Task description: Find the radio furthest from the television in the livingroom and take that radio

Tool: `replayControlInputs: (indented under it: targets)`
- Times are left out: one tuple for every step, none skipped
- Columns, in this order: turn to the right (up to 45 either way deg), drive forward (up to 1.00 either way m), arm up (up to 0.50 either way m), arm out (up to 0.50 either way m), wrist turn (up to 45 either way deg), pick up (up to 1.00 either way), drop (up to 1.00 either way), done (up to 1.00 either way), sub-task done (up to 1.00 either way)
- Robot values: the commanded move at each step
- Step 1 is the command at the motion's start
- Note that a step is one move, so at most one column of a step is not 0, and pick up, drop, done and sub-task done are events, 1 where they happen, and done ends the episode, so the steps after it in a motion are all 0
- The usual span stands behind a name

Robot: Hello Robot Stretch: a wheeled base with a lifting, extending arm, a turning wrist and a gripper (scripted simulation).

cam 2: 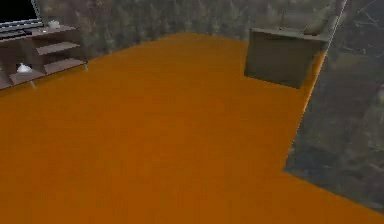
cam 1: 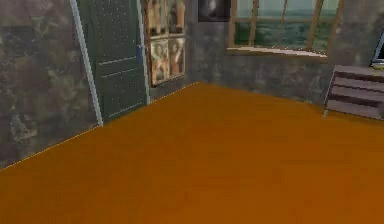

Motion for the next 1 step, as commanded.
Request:
replayControlInputs:
  targets:
    - [33.0, 0.00, 0.00, 0.00, 0.0, 0.00, 0.00, 0.00, 0.00]
